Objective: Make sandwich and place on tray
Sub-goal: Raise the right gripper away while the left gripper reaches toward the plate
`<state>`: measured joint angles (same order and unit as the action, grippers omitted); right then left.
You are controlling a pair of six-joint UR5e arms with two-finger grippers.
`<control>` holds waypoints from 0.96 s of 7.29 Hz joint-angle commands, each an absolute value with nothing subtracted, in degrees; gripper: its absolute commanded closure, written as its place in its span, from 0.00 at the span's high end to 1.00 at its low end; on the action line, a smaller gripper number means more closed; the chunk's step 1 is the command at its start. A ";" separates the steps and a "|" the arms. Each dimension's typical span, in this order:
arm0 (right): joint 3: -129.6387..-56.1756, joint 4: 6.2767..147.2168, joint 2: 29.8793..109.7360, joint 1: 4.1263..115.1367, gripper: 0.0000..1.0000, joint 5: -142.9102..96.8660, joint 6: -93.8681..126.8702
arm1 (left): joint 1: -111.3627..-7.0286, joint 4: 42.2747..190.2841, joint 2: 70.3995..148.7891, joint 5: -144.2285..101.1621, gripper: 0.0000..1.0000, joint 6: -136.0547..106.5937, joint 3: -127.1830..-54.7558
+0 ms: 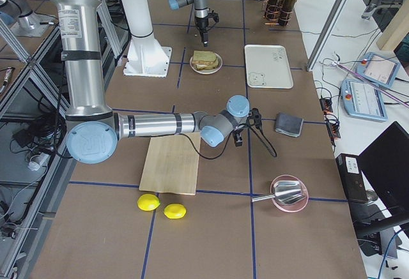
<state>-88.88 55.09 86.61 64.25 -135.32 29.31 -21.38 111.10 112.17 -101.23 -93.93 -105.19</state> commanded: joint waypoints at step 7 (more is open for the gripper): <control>-109.07 92.11 89.73 69.35 1.00 -130.96 6.06 | -19.69 111.53 116.54 -101.25 0.48 -93.96 -100.64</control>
<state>-109.07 92.06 89.42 69.34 -130.71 6.10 -20.00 111.33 116.26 -101.14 -93.96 -101.21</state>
